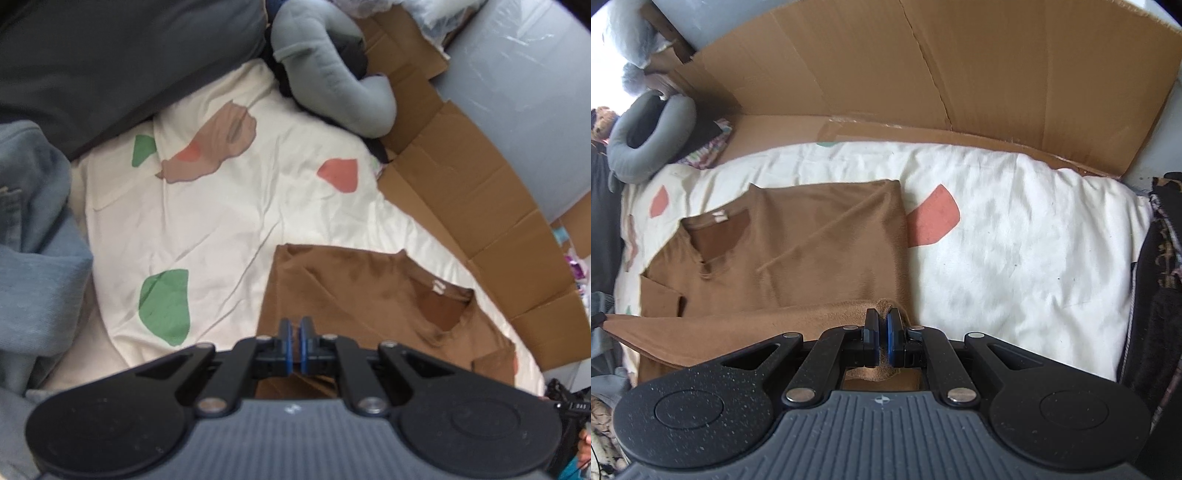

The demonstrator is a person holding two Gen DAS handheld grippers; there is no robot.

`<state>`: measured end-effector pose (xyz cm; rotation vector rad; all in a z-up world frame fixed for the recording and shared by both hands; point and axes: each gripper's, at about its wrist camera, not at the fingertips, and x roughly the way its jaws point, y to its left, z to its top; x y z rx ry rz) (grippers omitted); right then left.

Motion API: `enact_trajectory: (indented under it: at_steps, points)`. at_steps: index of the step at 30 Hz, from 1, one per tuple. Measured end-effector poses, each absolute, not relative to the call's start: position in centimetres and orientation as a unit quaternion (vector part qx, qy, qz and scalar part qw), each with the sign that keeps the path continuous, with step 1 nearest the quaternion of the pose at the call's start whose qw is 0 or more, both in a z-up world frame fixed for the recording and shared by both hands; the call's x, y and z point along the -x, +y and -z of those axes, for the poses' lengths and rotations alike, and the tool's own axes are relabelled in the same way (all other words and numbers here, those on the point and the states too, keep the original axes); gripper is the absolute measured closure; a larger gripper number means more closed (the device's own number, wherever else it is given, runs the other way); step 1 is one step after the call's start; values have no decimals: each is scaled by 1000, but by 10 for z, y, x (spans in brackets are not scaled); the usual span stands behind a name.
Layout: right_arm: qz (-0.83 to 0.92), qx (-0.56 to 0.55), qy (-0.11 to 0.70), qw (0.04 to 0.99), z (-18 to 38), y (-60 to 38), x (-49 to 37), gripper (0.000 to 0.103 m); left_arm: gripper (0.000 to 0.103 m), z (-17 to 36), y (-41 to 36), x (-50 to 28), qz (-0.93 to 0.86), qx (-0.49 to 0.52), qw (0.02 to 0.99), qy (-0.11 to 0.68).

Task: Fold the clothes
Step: 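Open both tools to release the folded hem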

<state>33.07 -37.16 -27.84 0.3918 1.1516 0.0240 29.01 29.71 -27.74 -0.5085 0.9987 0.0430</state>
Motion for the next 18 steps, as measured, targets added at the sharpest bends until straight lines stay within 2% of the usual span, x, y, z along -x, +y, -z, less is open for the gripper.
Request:
enact_trajectory:
  at_steps: [5,6,8,11,12,13,14,18]
  points:
    - [-5,-192,534,823,305,-375,-335,100,96,294,304,-297,-51,233,850,470]
    - [-3,-189,531,826,308,-376,-335,99,93,297,305,-299,-57,231,850,469]
    - [14,-184,526,830,310,-379,-335,94,74,300,315,-295,-56,262,849,455]
    - [30,-178,517,837,308,-387,-332,89,57,300,317,-289,-46,266,850,453]
    - [30,-177,513,839,306,-390,-331,80,54,300,315,-287,-42,257,851,456]
    - [29,-175,509,842,304,-391,-330,63,48,300,312,-285,-37,249,852,459]
    - [26,-168,503,847,301,-391,-328,60,45,300,310,-284,-33,240,853,462]
    - [1,-160,488,858,293,-386,-325,59,34,302,297,-278,-22,203,857,473]
